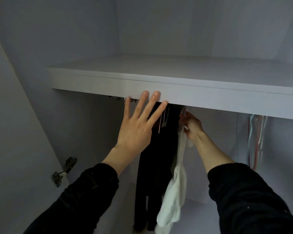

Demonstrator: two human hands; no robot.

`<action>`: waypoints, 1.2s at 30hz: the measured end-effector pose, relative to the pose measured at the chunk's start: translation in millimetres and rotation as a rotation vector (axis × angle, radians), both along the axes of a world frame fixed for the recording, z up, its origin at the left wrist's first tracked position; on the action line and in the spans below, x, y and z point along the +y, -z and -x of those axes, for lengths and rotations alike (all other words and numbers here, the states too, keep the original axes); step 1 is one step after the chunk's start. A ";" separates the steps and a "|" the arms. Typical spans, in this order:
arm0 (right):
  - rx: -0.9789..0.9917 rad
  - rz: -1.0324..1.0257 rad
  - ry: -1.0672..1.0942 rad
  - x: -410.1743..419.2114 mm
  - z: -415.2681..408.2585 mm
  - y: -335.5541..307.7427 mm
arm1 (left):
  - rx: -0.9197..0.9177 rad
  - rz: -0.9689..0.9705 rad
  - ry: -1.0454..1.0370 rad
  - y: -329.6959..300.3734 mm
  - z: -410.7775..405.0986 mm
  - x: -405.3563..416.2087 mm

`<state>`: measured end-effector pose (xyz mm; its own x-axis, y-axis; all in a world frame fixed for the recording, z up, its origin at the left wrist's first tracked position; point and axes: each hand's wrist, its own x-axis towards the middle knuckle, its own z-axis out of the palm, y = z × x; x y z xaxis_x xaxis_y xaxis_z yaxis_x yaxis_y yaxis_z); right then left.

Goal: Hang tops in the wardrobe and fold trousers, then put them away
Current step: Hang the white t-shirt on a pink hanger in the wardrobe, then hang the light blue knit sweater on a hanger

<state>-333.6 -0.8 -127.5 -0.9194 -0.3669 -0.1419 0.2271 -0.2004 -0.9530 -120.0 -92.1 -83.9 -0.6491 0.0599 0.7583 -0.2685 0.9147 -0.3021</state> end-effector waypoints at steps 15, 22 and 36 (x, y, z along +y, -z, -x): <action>1.127 -0.671 -0.264 39.1 -158.0 23.8 | -0.205 -0.356 -0.039 13.8 -54.0 29.5; 1.166 -0.758 -0.807 26.3 -291.8 68.4 | -0.286 -0.882 -0.400 130.5 -234.9 71.9; 1.553 -0.449 -1.934 101.2 -754.2 172.7 | 0.249 -1.473 -1.290 255.6 -676.7 312.1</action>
<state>420.6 100.3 -300.2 0.6995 -0.6544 -0.2873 -0.7000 -0.5466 -0.4596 556.8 220.0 -339.5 0.3262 -0.9310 -0.1637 -0.7731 -0.3624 0.5206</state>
